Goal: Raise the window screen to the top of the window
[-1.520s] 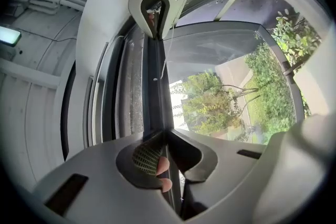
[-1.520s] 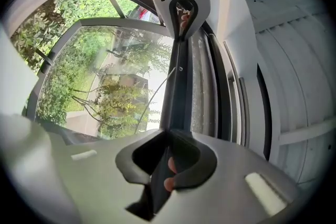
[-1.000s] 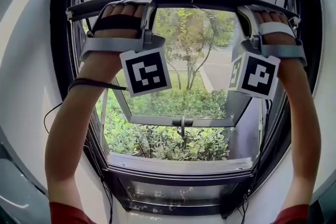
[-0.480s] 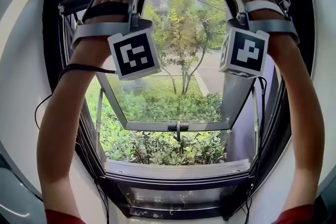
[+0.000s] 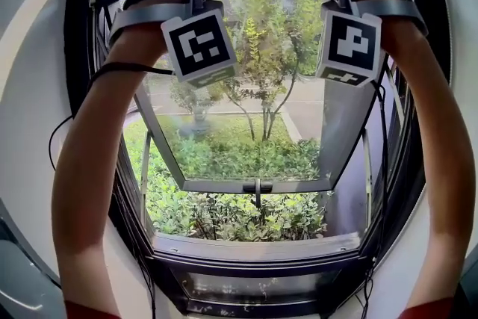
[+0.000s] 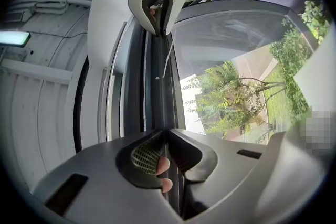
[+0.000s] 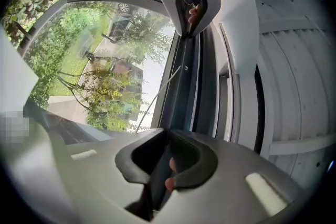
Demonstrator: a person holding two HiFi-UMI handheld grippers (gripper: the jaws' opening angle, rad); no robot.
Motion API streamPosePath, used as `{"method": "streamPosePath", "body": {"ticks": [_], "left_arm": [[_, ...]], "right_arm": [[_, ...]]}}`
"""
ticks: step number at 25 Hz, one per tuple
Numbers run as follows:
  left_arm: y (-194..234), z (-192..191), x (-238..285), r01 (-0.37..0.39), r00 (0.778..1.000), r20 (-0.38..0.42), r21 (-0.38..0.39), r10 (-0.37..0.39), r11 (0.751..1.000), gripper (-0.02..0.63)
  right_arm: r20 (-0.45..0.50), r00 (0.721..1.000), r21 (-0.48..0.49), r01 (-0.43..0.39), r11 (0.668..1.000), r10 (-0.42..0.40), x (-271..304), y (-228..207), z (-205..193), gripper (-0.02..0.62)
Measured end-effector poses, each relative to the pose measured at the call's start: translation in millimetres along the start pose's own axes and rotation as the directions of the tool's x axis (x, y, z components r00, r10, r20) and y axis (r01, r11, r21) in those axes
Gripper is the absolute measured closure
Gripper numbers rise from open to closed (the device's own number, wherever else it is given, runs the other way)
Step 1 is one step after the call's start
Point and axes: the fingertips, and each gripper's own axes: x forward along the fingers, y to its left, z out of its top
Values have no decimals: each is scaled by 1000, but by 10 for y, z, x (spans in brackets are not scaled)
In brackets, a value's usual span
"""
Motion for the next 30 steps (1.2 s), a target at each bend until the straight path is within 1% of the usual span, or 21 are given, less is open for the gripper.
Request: {"method": "streamPosePath", "body": {"ticks": [3, 5, 9, 12, 15, 17, 19, 20, 22, 23, 25, 27, 30], "left_arm": [[46, 41, 84, 15, 1000, -2, -6, -15, 1000, 568], [67, 80, 128, 34, 999, -1, -15, -34, 999, 568], [217, 79, 216, -11, 1000, -17, 1, 11, 1000, 567], [232, 62, 230, -7, 1000, -17, 7, 7, 1000, 568], [251, 70, 237, 5, 1000, -18, -1, -5, 1000, 567], [244, 73, 233, 19, 999, -32, -6, -19, 1000, 568], [235, 71, 221, 15, 999, -45, -3, -15, 1000, 568], [240, 72, 216, 3, 999, -47, -3, -3, 1000, 568], [281, 65, 208, -23, 999, -42, -18, 22, 1000, 548], [306, 53, 201, -30, 999, -40, -31, 29, 999, 532], [322, 39, 174, -27, 999, -38, -46, 25, 999, 503], [318, 54, 140, -22, 999, -31, -46, 20, 999, 489], [322, 98, 61, -22, 1000, -11, -47, 21, 999, 465]], "right_arm": [[-3, 1000, 9, 23, 1000, -23, 110, -73, -61, 551], [-6, 1000, 25, 23, 999, -23, 162, -115, -98, 551], [-17, 1000, 29, 16, 999, -15, 224, -198, -152, 551], [-15, 1000, 20, 2, 1000, -1, 238, -216, -140, 551], [-10, 1000, 35, 23, 999, -23, 233, -242, -145, 550], [-14, 999, 47, 39, 998, -39, 225, -238, -150, 547], [-17, 999, 54, 48, 997, -47, 218, -229, -151, 545], [-18, 999, 56, 51, 997, -50, 215, -234, -152, 539], [-18, 999, 72, 49, 996, -48, 209, -268, -158, 530], [-17, 999, 86, 42, 995, -40, 203, -286, -158, 514], [-13, 1000, 102, 17, 995, -16, 180, -285, -159, 477], [-18, 1000, 96, 10, 995, -9, 158, -261, -181, 445], [-29, 999, 95, 23, 995, -20, 110, -236, -237, 430]]}}
